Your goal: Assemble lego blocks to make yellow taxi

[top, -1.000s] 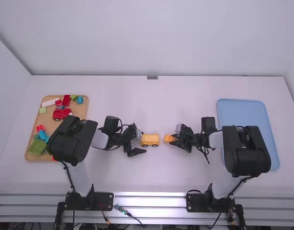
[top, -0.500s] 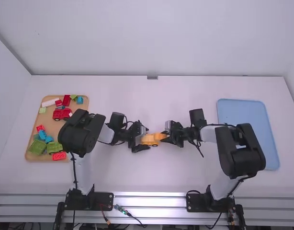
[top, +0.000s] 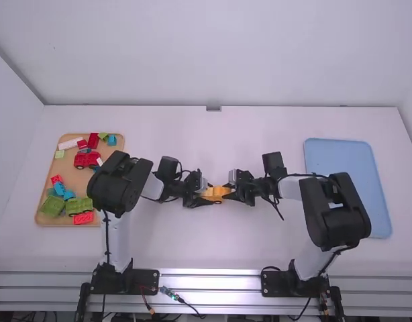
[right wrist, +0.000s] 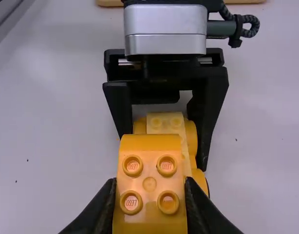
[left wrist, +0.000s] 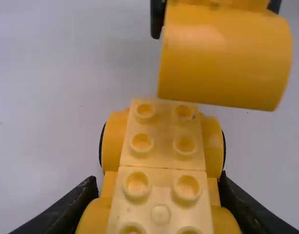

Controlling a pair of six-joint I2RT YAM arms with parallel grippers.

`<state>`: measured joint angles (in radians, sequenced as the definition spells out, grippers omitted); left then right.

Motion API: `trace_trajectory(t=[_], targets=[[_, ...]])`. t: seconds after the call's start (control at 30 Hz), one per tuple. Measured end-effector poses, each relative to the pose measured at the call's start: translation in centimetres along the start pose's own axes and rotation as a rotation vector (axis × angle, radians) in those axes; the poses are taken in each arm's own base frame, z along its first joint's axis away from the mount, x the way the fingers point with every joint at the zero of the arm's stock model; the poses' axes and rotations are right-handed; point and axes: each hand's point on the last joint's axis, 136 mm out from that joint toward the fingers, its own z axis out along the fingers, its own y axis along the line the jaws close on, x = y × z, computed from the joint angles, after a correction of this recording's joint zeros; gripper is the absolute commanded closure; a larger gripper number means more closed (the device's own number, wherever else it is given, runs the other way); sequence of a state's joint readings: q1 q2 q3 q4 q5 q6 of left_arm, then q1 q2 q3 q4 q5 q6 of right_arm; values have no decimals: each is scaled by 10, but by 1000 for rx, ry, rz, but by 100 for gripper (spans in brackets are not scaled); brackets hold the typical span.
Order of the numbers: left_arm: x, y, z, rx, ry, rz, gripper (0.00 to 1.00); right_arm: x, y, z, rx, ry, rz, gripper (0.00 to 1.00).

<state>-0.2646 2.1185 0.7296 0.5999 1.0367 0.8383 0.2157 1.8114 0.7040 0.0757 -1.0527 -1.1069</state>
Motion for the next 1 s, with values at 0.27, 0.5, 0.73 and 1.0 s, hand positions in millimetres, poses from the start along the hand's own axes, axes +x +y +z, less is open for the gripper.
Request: trace_trajectory(t=[0.27, 0.5, 0.73, 1.0], targets=[[2, -10, -2, -4, -19, 19, 56, -5, 1, 11, -7, 13, -27, 93], [3, -16, -4, -21, -30, 4, 65, -5, 10, 25, -34, 52, -28, 96], [2, -15, -3, 2, -24, -38, 67, -6, 10, 29, -31, 62, -42, 99], [2, -15, -1, 41, -18, -46, 78, 2, 4, 36, -63, 76, 14, 100]])
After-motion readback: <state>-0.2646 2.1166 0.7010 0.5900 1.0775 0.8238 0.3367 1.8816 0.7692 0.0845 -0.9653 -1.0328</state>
